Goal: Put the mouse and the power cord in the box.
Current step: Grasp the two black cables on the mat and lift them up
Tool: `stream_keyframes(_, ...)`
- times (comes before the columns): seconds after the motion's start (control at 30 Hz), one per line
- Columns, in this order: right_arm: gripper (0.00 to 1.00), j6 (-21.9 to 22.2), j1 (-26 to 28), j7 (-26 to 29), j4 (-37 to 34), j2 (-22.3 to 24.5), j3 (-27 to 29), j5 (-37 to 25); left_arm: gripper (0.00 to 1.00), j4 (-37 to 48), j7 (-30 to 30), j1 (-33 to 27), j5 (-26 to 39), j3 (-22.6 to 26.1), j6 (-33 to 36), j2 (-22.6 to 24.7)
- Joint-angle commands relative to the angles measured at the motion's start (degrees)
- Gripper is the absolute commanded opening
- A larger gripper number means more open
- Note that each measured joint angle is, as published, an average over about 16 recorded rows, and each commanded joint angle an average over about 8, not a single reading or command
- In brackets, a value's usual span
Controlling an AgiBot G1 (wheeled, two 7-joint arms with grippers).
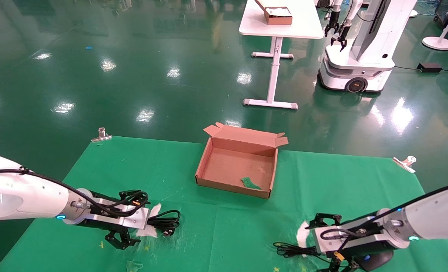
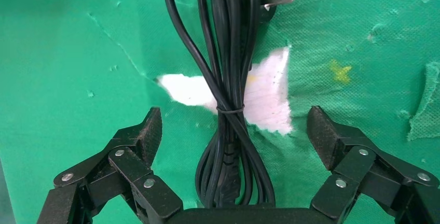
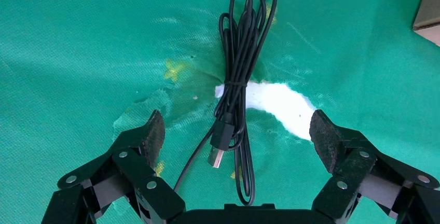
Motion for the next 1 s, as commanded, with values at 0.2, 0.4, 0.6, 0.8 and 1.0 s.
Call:
stream_keyframes(0.2,0.0,0.31,0.28,-1.35,-0.88,-0.38,-0.22,-0.33,0.13,0.86,0.55,-0.2,-0.3,-0.23,-0.39,0.06)
stream_keyframes(0.4,0.0,0.41,0.34,-1.44,-0.92,-0.46,-0.29,-0.45,0.0,0.92,0.65,-0.24,-0.32,-0.26,-0.37,0.06)
stream_keyframes(0.6,0.0,0.35,0.29,-1.31,-0.78,-0.36,-0.23,-0.39,0.0,0.78,0.56,-0.22,-0.33,-0.25,-0.32,0.03)
stream_keyframes(0.8,0.0,0.25,0.26,-1.21,-0.69,-0.3,-0.19,-0.31,0.0,0.71,0.48,-0.21,-0.33,-0.23,-0.27,0.0)
stream_keyframes(1.0,0.0,0.1,0.24,-1.17,-0.65,-0.26,-0.17,-0.25,0.0,0.65,0.45,-0.2,-0.35,-0.23,-0.24,-0.02)
